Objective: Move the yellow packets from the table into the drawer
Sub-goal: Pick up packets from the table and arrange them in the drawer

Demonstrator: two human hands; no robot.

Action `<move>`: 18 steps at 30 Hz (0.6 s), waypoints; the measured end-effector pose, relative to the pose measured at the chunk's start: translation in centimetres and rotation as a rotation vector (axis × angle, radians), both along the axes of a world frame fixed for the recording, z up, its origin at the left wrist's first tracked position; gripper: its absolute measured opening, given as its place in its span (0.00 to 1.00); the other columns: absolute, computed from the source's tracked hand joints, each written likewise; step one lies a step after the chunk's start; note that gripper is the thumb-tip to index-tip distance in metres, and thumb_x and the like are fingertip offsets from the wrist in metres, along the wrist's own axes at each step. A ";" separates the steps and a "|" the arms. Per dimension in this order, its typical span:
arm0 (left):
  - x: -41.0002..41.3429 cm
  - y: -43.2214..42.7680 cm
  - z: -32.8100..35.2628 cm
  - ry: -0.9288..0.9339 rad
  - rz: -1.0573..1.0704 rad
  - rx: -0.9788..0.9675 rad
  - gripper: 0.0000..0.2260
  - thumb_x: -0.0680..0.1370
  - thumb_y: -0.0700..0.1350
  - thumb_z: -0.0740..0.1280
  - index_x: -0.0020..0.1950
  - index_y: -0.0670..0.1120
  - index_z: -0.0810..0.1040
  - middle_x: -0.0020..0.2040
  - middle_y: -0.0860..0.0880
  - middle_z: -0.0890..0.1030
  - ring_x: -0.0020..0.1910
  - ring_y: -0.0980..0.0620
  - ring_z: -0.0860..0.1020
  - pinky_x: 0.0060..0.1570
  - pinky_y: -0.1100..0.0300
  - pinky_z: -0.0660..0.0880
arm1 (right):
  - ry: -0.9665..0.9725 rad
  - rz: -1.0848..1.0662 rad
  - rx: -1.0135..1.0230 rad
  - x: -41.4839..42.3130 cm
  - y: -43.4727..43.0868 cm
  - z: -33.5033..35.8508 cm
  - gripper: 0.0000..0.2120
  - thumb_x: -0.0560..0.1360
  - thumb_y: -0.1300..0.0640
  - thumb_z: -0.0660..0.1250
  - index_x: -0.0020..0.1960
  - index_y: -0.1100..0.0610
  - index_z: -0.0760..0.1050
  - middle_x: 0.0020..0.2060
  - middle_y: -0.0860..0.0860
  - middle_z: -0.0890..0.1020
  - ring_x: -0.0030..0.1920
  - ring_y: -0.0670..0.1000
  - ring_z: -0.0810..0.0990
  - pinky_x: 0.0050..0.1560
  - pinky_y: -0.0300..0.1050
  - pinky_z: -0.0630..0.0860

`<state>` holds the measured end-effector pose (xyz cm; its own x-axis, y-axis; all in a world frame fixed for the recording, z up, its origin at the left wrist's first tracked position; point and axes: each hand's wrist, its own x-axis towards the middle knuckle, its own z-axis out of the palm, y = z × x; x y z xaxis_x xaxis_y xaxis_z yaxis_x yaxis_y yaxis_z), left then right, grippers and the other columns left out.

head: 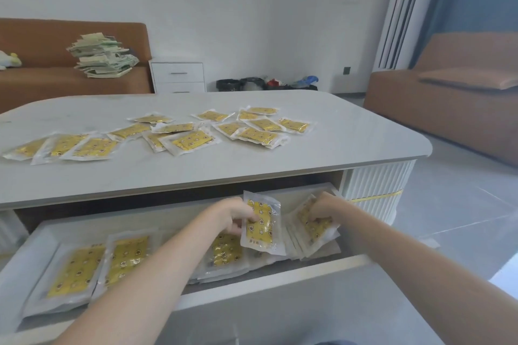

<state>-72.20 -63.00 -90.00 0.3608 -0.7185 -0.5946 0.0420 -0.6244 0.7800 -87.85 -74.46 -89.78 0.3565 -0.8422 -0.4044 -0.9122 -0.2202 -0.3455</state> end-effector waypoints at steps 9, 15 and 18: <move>0.6 -1.4 -2.1 0.019 0.000 0.016 0.12 0.77 0.32 0.64 0.60 0.37 0.73 0.58 0.39 0.79 0.58 0.42 0.79 0.56 0.48 0.77 | 0.137 0.106 -0.208 0.3 -1.1 -2.5 0.40 0.75 0.60 0.63 0.77 0.63 0.41 0.60 0.59 0.75 0.58 0.56 0.78 0.37 0.41 0.74; 1.2 -0.7 -1.9 0.019 0.011 0.027 0.04 0.77 0.32 0.64 0.50 0.39 0.74 0.52 0.40 0.80 0.57 0.42 0.79 0.55 0.48 0.77 | 0.041 0.396 -0.217 -0.4 -0.8 -1.4 0.29 0.67 0.55 0.73 0.66 0.48 0.69 0.63 0.54 0.68 0.65 0.57 0.67 0.56 0.48 0.73; 1.4 -0.5 -1.9 0.028 0.020 0.024 0.04 0.77 0.32 0.63 0.51 0.38 0.75 0.55 0.38 0.80 0.57 0.42 0.79 0.57 0.47 0.77 | 0.146 0.533 -0.067 -0.7 -0.1 -1.1 0.35 0.64 0.51 0.77 0.67 0.41 0.67 0.64 0.51 0.66 0.68 0.56 0.59 0.66 0.55 0.67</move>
<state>-70.85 -63.51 -91.89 0.3576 -0.6966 -0.6219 0.0760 -0.6421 0.7629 -88.54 -74.54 -90.85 0.6850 -0.5859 -0.4331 -0.7055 -0.6817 -0.1937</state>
